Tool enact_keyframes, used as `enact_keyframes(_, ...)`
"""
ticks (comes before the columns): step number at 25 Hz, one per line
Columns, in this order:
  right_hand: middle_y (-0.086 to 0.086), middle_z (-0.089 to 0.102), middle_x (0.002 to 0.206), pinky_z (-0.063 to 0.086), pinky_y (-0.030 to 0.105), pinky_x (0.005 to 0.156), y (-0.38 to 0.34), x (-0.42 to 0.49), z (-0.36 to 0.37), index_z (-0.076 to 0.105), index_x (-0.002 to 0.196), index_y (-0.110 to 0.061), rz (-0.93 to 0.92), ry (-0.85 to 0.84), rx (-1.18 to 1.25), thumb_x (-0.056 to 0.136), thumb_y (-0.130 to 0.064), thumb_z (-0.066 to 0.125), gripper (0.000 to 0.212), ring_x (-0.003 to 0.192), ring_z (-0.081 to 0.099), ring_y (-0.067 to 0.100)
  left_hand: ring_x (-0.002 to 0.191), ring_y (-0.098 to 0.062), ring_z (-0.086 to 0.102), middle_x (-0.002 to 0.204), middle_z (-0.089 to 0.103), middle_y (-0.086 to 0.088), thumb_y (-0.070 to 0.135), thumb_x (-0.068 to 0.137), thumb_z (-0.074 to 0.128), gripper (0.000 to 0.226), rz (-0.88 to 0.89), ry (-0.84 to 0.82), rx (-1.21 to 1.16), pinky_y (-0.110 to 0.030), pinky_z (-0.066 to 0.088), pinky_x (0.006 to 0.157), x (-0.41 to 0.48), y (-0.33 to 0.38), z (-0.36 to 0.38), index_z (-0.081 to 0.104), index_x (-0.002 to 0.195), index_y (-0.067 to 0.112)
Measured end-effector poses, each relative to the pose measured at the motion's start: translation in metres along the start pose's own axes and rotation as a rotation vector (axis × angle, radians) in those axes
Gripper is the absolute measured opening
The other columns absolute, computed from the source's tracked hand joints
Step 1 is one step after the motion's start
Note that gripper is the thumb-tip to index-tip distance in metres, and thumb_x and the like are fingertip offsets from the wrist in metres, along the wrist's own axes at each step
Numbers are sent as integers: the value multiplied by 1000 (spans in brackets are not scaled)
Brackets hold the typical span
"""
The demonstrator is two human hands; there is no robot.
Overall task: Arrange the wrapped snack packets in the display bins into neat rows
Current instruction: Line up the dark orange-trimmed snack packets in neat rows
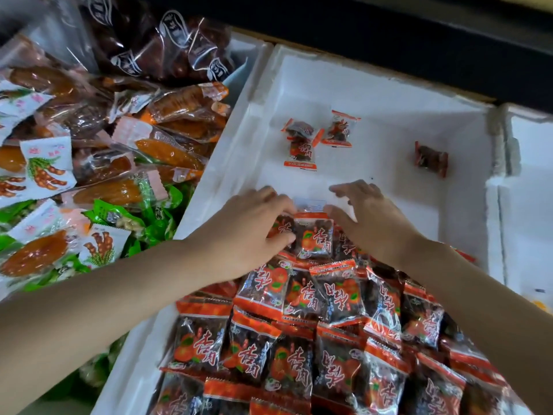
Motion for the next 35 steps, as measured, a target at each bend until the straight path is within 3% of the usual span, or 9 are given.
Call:
enact_keyframes(7, 12, 23, 150, 25, 37, 109, 53, 88, -11, 21, 147, -11, 117, 148, 40, 94, -20, 52, 62, 135, 28, 32, 129, -26, 38, 144, 37, -6, 32, 90, 62, 55, -69, 266, -46, -39, 34, 105, 118, -31, -3, 41, 138, 16)
enact_keyframes(11, 10, 5, 158, 10, 33, 115, 62, 134, 9, 6, 150, -7, 93, 32, -79, 92, -19, 55, 77, 144, 8, 28, 147, -27, 6, 161, 7, -3, 45, 82, 68, 88, -106, 85, 113, -46, 17, 117, 171, -50, 16, 17, 150, 22)
enact_keyframes(14, 10, 15, 155, 19, 35, 112, 58, 141, 13, 10, 149, -8, 78, 40, -81, 90, -19, 57, 76, 138, 22, 34, 147, -27, 4, 161, 1, -1, 51, 76, 72, 104, -141, -18, 195, -47, 17, 117, 173, -58, 31, 6, 153, 25)
enact_keyframes(21, -3, 41, 110, 38, 27, 82, 47, 94, 13, 59, 110, -36, 25, 36, 62, 86, -38, 57, 24, 100, 50, 17, 125, -26, 37, 132, 43, -6, 39, 95, 49, 40, -36, 263, 181, -36, 31, 98, 149, -45, -7, 49, 127, 15)
enact_keyframes(25, 11, 42, 126, 38, 23, 82, 65, 95, 11, 44, 127, -11, 257, 114, 255, 78, -21, 73, 57, 107, 55, 29, 140, -28, 24, 155, 24, -5, 32, 103, 33, 47, -192, 93, -16, -39, 25, 110, 177, -63, 7, 27, 148, 22)
enact_keyframes(27, 13, 51, 123, 40, 25, 85, 73, 98, 18, 40, 130, -4, 374, 78, 336, 74, -21, 77, 69, 110, 53, 29, 133, -32, 30, 148, 34, -8, 27, 104, 32, 41, -255, 60, 77, -38, 30, 102, 183, -72, 16, 36, 144, 25)
enact_keyframes(31, 10, 64, 86, 46, 30, 66, 83, 90, 19, 63, 77, -14, 464, 87, 530, 77, -17, 72, 10, 74, 58, 20, 122, -34, 34, 128, 42, -13, 28, 99, 45, 28, -307, 130, 81, -37, 31, 92, 170, -72, 17, 48, 126, 18)
enact_keyframes(32, 8, 63, 82, 43, 28, 60, 85, 88, 18, 58, 68, -18, 472, 112, 575, 78, -17, 71, 16, 68, 56, 18, 123, -34, 35, 129, 43, -14, 31, 98, 48, 32, -310, 121, 58, -36, 31, 93, 166, -71, 17, 46, 126, 16)
enact_keyframes(35, 6, 60, 87, 38, 25, 58, 94, 81, 14, 60, 82, -14, 502, 210, 654, 83, -21, 69, 12, 78, 55, 20, 125, -33, 39, 131, 48, -14, 46, 94, 52, 52, -378, -18, 144, -37, 32, 98, 155, -77, 27, 41, 129, 9)
Point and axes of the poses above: each hand's wrist, its own x-axis towards the middle knuckle, its own z-axis out of the palm, y = z × x, the point moved 9 cm from there along x, towards the middle knuckle
